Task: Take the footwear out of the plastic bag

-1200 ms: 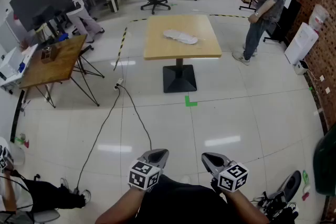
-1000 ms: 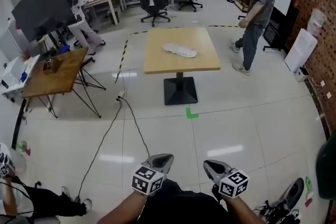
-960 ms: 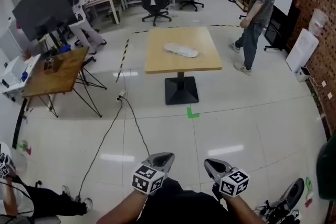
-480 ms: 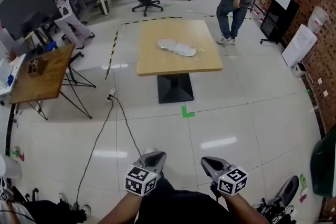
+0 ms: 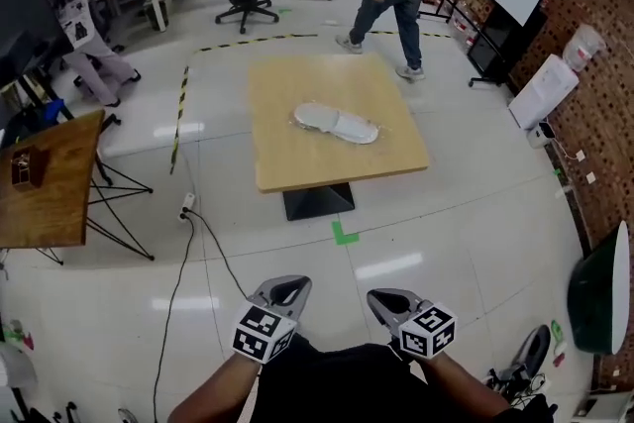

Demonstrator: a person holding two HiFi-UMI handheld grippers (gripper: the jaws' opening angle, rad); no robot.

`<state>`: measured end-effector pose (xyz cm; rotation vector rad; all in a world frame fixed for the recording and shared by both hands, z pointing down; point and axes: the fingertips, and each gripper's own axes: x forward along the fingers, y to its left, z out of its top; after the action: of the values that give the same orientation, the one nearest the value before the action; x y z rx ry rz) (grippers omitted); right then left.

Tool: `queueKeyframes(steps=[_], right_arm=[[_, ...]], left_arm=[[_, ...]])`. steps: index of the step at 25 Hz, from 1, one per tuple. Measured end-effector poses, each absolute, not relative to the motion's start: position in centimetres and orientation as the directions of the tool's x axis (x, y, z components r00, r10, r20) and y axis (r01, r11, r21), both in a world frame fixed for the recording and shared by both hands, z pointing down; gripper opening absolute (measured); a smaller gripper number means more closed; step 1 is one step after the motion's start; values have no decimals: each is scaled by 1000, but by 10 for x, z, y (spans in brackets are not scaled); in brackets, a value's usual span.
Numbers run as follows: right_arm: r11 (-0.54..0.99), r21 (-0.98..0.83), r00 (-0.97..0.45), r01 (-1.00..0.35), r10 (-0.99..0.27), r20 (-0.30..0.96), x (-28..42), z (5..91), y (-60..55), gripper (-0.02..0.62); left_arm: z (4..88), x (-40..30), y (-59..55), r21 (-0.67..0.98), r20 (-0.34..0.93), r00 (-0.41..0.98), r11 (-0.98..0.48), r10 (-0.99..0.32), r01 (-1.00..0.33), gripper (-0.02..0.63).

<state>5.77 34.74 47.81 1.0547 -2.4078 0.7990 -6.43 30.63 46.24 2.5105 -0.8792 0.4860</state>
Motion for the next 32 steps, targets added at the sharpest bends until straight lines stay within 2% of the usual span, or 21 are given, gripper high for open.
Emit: queueKeyframes(steps=[6, 14, 22, 27, 28, 30, 32], right_arm=[[521, -338, -612, -784, -558, 560, 38, 477, 271, 3], [492, -374, -616, -786, -578, 535, 72, 498, 178, 3], [564, -436, -712, -702, -535, 454, 117, 494, 45, 3], [658, -460, -799, -596, -432, 418, 130, 496, -6, 3], [670, -453, -804, -589, -424, 418, 133, 497, -13, 3], [661, -462, -802, -592, -427, 418, 144, 501, -27, 3], [630, -483, -792, -608, -442, 421, 155, 508, -36, 3]], left_arm=[[469, -94, 230, 312, 463, 741, -693, -487, -651, 8], [489, -69, 147, 309, 496, 715, -669, -493, -675, 8], [485, -9, 43, 209, 578, 637, -662, -510, -720, 8], [492, 37, -42, 17, 609, 565, -703, -556, -711, 9], [493, 43, -59, -12, 626, 548, -710, -555, -704, 16], [497, 59, -86, -53, 663, 528, -737, -530, -673, 92], [505, 74, -109, -105, 695, 515, -779, -502, -618, 112]])
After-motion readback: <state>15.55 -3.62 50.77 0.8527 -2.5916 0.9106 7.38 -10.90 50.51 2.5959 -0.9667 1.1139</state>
